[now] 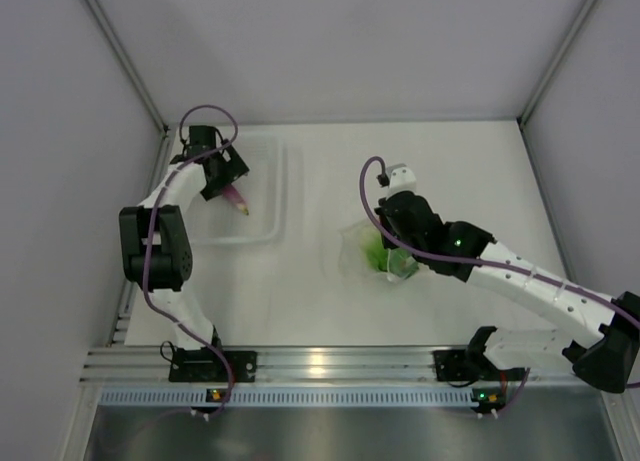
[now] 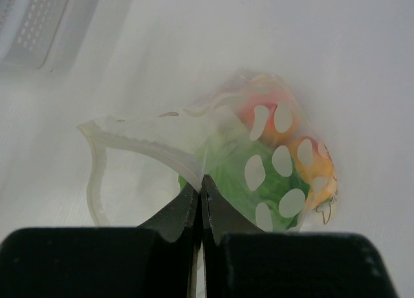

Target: Open the zip-top bag and remove the fake food

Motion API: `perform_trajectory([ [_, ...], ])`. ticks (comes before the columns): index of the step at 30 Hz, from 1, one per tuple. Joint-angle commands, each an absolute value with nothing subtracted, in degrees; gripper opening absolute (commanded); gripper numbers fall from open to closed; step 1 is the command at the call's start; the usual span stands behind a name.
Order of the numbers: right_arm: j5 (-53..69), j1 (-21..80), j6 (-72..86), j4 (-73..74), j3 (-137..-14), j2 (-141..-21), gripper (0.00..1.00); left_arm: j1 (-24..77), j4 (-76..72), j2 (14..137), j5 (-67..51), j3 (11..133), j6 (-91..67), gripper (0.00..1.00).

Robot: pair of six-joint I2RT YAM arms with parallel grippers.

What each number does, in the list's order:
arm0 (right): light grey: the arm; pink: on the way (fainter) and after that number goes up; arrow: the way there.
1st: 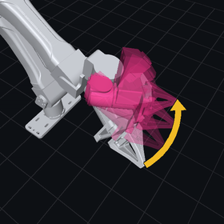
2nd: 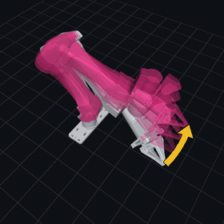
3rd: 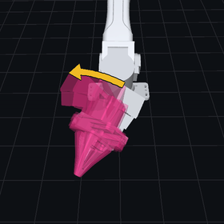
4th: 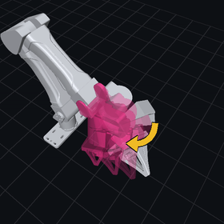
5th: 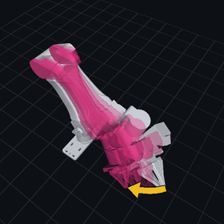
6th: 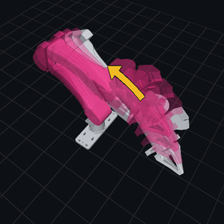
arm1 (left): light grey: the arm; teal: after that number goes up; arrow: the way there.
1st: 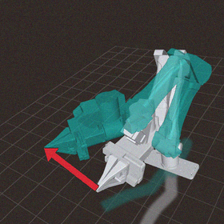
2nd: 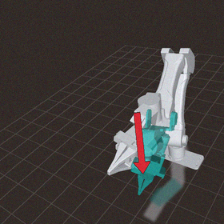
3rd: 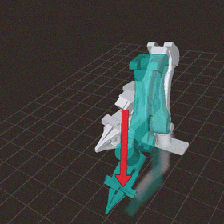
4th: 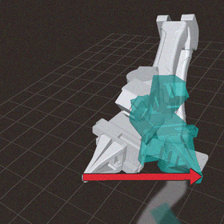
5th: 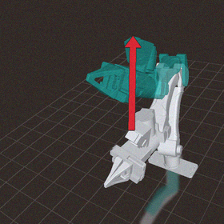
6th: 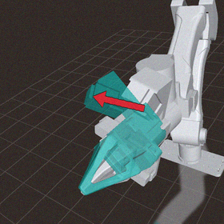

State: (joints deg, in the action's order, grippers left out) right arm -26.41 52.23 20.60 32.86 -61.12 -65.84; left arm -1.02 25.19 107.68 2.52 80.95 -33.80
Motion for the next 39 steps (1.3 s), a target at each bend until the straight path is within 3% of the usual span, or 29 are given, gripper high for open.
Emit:
perform_trajectory([
  [1,-26.63,51.33,20.92,29.71,-62.75,-65.48,0.00,-0.97,24.26,101.08,0.09,81.56,-34.88,0.98],
  [5,-28.03,51.33,21.01,29.27,-62.58,-64.69,0.00,-1.05,24.34,97.48,-2.99,80.69,-40.50,0.98],
  [11,-29.35,51.33,21.09,29.45,-63.02,-63.81,0.00,-2.81,19.44,94.14,-23.00,79.29,-46.40,0.98],
  [16,-27.78,51.24,21.09,27.69,-62.40,-62.58,0.00,-3.60,-6.86,88.68,-38.19,62.80,-59.74,0.98],
  [19,-26.55,51.24,21.36,27.60,-62.40,-62.05,0.00,-3.25,-7.21,88.42,-40.08,60.22,-60.48,0.98],
  [28,-26.98,50.98,21.35,28.57,-63.11,-62.05,0.00,11.85,-1.86,72.17,-25.69,52.56,-51.88,0.98],
  [32,-27.77,50.89,22.50,27.86,-62.67,-62.67,0.00,25.79,2.28,64.96,-15.40,51.24,-50.10,0.98],
  [39,-29.80,50.80,26.01,27.51,-63.02,-63.90,0.00,42.09,5.54,55.81,-2.82,47.29,-51.49,0.84],
])
